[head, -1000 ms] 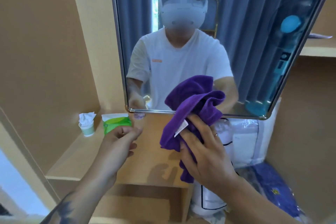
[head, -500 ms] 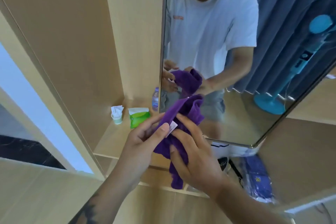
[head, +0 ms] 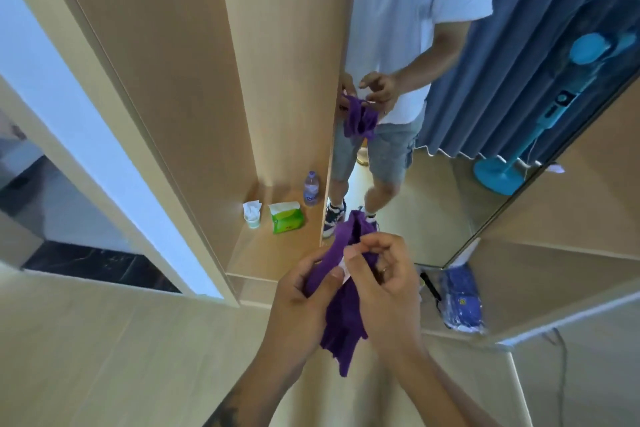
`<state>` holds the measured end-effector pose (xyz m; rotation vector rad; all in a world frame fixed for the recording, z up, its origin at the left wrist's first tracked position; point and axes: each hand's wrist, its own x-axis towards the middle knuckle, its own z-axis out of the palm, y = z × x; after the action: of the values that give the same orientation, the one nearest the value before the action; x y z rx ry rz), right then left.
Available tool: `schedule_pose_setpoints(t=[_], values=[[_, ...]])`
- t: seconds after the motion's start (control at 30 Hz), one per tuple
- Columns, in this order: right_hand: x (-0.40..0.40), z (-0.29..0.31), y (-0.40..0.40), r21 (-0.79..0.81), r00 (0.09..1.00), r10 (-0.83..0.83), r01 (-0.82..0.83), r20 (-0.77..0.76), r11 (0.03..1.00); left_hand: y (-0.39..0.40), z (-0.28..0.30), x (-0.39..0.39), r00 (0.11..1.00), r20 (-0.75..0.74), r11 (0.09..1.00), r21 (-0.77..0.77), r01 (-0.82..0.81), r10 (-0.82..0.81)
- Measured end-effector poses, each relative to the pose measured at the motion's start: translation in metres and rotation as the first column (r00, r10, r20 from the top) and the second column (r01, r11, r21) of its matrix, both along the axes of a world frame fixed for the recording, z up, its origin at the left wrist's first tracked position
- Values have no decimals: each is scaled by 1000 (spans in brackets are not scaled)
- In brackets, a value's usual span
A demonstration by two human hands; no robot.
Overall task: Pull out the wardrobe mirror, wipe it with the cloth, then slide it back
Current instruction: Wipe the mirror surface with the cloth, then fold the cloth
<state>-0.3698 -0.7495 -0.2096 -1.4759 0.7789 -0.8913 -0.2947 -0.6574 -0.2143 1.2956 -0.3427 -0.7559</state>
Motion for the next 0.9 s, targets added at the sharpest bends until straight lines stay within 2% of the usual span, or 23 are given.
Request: schedule_pose_setpoints(t=[0.2,0.3,0.4,0.5,0.57,0.63,0.7,0.9], values=[[-19,26,-8,246,984,-172,180,-54,952,-3,9,-44,980,158,992,35,120,-124],[-39,28,-17,362,980,-191,201,-65,910,-3,3,-68,976,150,987,59,148,-155],[-60,37,-24,443,987,-161,136,17,886,0,8,-71,990,62,992,14,128,-129],[-78,49,-26,475,989,-55,-18,139,880,0,19,-67,997,16,997,39,69,-69],[-89,57,-26,480,972,22,-135,234,867,-3,30,-65,994,18,994,25,103,-103],[-97,62,-27,455,960,99,-213,262,865,-6,43,-63,980,5,978,-50,200,-200],[-101,65,-27,397,970,156,-221,189,891,-9,52,-61,965,53,961,-100,259,-255],[-112,73,-35,175,960,259,-239,-103,955,-21,63,-58,934,293,971,-66,231,-203]])
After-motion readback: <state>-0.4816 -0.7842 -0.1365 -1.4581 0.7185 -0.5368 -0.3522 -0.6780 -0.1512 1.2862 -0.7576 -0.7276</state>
